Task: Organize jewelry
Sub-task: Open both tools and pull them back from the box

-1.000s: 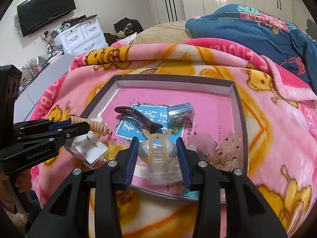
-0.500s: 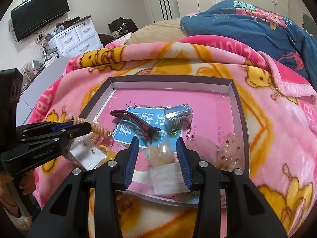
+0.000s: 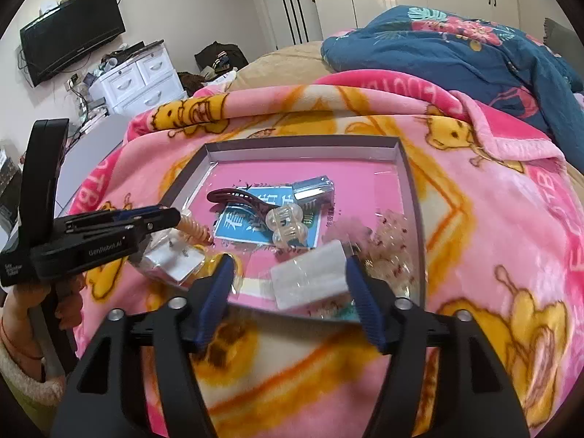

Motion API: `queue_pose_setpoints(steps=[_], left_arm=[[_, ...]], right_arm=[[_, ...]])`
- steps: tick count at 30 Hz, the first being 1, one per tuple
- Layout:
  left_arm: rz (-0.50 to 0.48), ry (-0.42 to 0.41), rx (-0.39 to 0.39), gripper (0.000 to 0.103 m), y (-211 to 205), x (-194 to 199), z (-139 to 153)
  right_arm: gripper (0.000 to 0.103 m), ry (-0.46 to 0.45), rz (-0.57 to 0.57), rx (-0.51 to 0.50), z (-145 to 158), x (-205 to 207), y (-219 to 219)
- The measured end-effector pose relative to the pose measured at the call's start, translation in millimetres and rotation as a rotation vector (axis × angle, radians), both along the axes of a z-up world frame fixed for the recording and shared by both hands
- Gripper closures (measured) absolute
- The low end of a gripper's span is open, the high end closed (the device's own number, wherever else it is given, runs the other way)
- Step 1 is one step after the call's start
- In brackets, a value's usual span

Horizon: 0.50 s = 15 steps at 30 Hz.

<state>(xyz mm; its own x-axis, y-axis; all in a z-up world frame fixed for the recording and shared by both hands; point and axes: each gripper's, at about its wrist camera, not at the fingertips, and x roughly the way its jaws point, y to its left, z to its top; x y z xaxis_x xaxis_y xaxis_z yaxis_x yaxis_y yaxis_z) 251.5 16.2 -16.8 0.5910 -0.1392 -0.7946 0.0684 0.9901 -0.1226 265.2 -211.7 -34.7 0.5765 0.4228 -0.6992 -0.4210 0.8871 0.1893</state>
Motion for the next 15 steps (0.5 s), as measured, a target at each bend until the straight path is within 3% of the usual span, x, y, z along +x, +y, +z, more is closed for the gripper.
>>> queue_pose_setpoints(steps=[4,13,15], left_arm=[[-0.001,-0.020,0.005,0.079,-4,-7,12],[-0.001,-0.095,0.018,0.057,-12,-34,48],[0.000,-0.112,0.020,0.047,-13,-41,56]], right_arm=[[0.030,-0.019,-0.012,0.007,9,-14,-10],[0.026,-0.070,-0.025,0.038,34,-41,-29],[0.026,-0.086,-0.023,0.037,40,-47,-31]])
